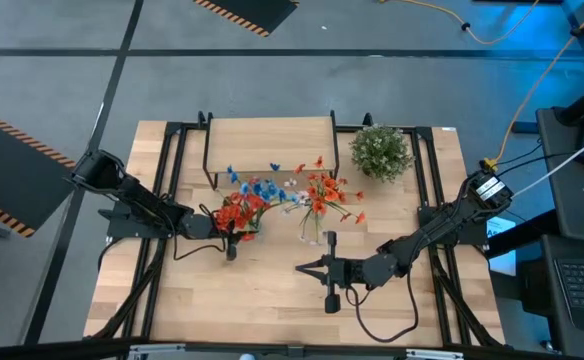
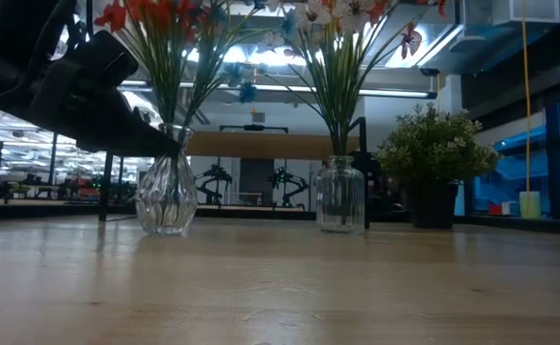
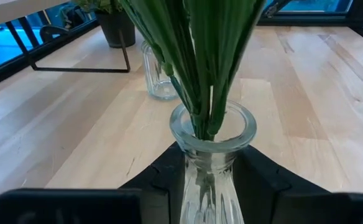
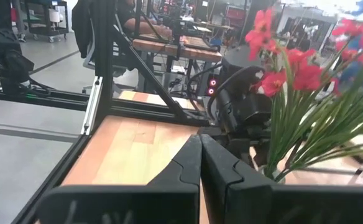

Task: Pick and place flowers into a vace then onto a shelf
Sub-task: Put the left transparent vase on the shelf

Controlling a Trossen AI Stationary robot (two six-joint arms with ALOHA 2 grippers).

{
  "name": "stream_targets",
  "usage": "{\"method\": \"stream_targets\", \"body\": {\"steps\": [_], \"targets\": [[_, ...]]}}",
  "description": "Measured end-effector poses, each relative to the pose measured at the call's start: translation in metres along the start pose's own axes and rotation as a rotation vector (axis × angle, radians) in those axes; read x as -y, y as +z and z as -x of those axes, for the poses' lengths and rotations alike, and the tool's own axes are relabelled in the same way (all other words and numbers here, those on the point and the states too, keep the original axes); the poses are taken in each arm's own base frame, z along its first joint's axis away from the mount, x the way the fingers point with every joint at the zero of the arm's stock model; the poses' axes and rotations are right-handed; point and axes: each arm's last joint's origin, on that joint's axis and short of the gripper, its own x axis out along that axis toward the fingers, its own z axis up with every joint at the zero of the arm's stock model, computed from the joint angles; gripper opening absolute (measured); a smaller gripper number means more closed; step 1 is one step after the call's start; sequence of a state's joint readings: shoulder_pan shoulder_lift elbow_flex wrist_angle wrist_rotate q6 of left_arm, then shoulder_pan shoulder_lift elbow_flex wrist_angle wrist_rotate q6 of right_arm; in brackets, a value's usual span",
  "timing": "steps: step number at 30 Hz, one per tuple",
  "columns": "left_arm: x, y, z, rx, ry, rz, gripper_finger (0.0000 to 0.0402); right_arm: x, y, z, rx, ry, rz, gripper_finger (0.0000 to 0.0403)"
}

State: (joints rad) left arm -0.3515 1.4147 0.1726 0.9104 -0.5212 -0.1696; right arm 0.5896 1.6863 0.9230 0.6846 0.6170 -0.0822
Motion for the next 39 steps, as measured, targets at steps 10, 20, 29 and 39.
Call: {"method": "stream_targets", "body": {"steps": [10, 20, 29, 39], "targets": [[-0.001, 0.007, 0.005, 0.015, -0.031, 0.012, 0.0103, 0.0, -0.002, 0.0, -0.015, 0.001, -0.015, 0.0004], [-0.009, 0.028, 0.025, 0.053, -0.035, 0.026, 0.0103, 0.0, -0.002, 0.0, -0.015, 0.001, -0.012, 0.0004], [-0.018, 0.042, 0.047, 0.088, -0.073, 0.054, 0.0103, 0.0, -0.002, 0.0, -0.014, 0.001, -0.008, 0.0004], [-0.02, 0.069, 0.059, 0.09, -0.083, 0.043, 0.0103, 0.007, 0.007, -0.001, 0.034, -0.031, -0.08, 0.0004]]}}
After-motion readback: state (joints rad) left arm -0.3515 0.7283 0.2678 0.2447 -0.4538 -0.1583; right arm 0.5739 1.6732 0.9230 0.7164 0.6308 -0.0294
